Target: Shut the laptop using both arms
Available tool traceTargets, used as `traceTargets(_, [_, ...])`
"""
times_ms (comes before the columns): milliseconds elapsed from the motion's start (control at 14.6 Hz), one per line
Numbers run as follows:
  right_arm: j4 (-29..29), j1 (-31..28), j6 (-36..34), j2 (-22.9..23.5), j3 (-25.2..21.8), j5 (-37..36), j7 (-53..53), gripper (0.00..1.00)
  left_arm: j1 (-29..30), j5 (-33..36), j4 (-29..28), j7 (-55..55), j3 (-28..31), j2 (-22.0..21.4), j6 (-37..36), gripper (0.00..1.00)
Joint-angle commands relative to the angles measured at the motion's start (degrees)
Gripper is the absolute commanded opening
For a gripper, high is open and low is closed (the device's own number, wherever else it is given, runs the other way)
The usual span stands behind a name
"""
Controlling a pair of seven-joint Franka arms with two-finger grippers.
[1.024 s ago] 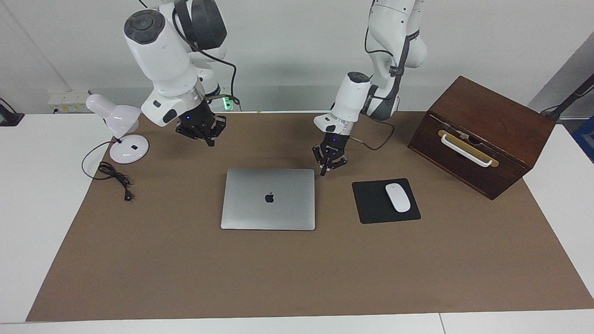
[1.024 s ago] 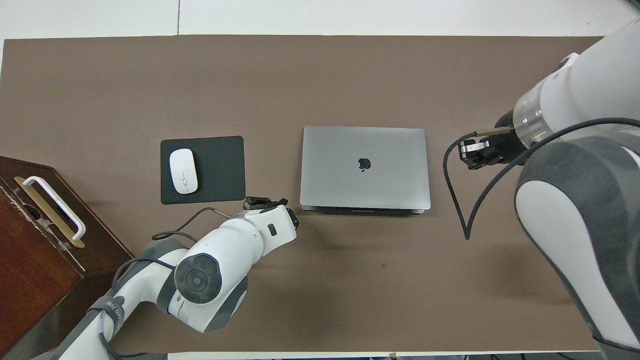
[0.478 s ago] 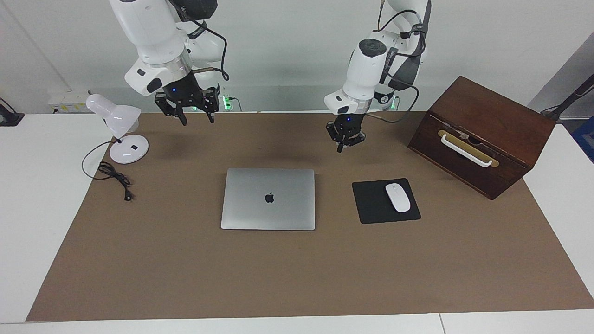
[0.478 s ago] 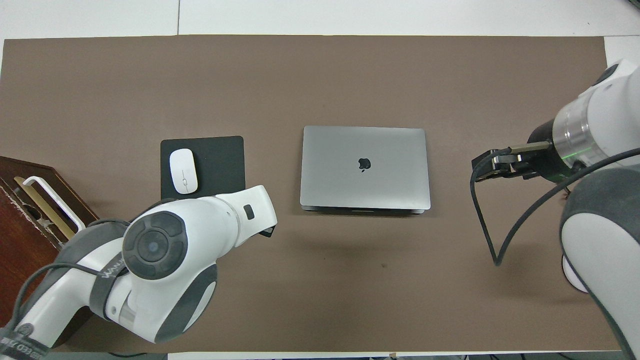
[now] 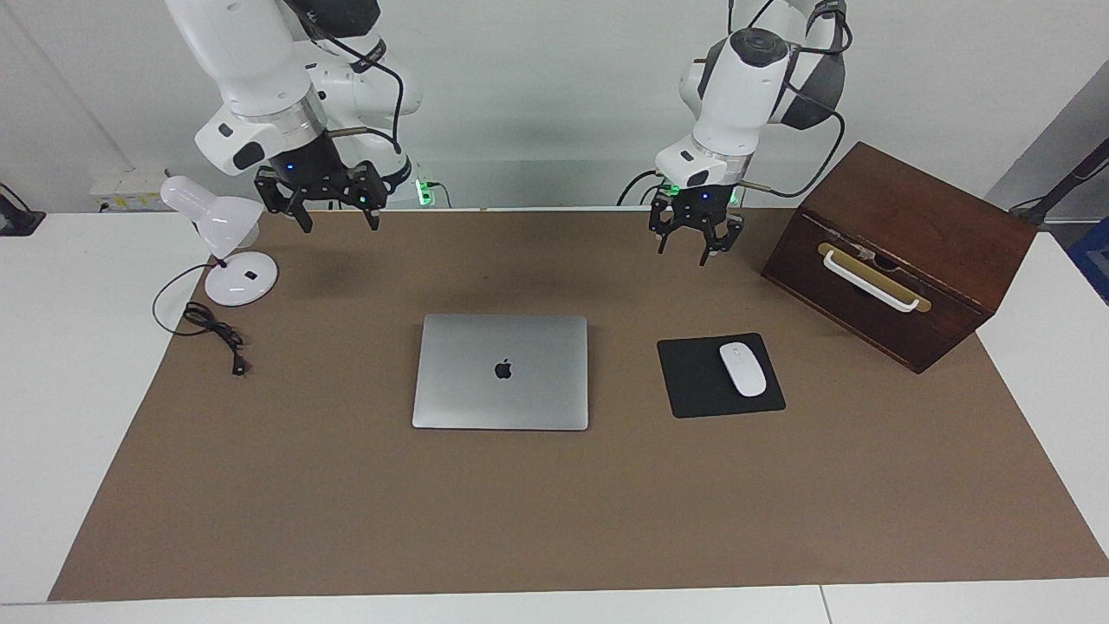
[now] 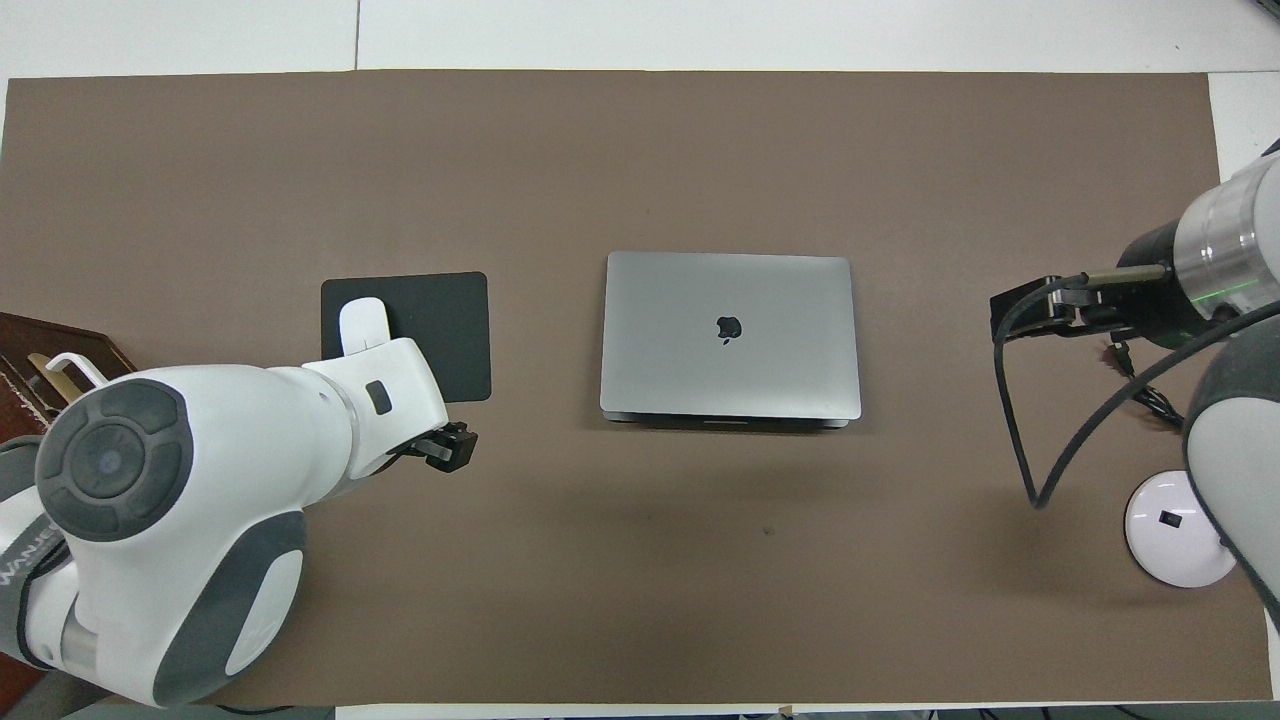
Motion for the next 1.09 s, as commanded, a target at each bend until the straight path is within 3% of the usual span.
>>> traceTargets(0, [-1.0,0.1,1.5,-0.4,-0.7,-2.4,-3.6,1.00,2.0,1.0,2.7,0.6,-0.5,-0.4,-5.9,1.00])
traceTargets(683, [-0.8,0.1,1.3,0.1,-1.6,-2.4,-3.7,1.00,18.2,1.0,11.3,-4.1,-0.6,-0.1,-12.5,1.00])
traceTargets(1024, [-0.5,-0.6,0.4,-0.8,-3.4,-1.7,-4.1,1.00,22.0,0.7,23.6,-4.5,-0.5,5.6,-23.9,1.00])
